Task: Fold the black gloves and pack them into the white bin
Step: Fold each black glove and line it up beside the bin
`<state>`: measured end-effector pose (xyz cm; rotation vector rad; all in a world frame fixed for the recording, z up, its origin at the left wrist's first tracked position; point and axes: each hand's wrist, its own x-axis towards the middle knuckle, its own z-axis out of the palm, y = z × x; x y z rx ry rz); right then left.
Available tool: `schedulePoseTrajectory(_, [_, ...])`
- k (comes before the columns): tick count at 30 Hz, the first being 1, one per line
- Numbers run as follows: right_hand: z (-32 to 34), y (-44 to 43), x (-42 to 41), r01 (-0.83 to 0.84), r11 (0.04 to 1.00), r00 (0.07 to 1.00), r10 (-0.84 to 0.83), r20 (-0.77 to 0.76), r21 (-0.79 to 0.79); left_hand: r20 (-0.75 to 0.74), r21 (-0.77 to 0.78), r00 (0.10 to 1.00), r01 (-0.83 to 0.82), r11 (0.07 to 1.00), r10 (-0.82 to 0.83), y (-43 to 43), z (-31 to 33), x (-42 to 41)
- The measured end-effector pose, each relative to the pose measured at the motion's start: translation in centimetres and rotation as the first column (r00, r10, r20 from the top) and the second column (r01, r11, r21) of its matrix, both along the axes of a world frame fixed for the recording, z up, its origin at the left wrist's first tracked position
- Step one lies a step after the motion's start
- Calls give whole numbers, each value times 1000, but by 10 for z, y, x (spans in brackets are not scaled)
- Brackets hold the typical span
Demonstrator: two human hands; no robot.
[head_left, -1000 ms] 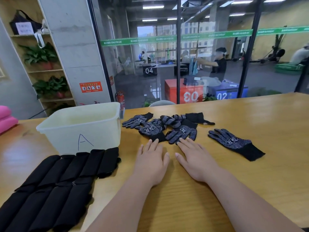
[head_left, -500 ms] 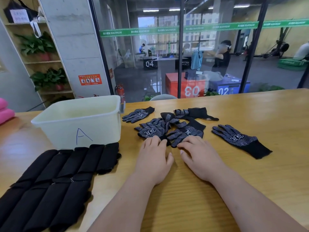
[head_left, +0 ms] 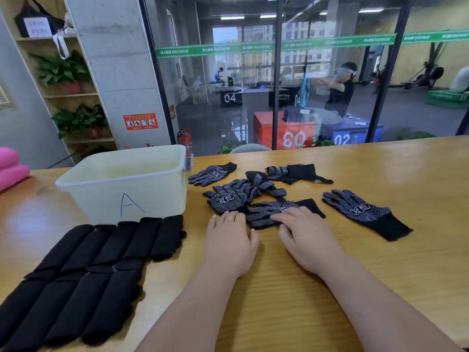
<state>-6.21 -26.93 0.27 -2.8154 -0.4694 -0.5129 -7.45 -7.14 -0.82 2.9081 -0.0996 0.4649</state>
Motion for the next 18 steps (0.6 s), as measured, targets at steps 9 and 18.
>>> schedulePoseTrajectory(9, [0,-15,9,292,952,951,-300,-74,-95,-6,-71,1000,-3,997,2,3,4,0])
schedulePoseTrajectory(18, [8,14,5,8,999,1000,-8,0,-41,95,-36,995,-11,999,14,-2,5,-3])
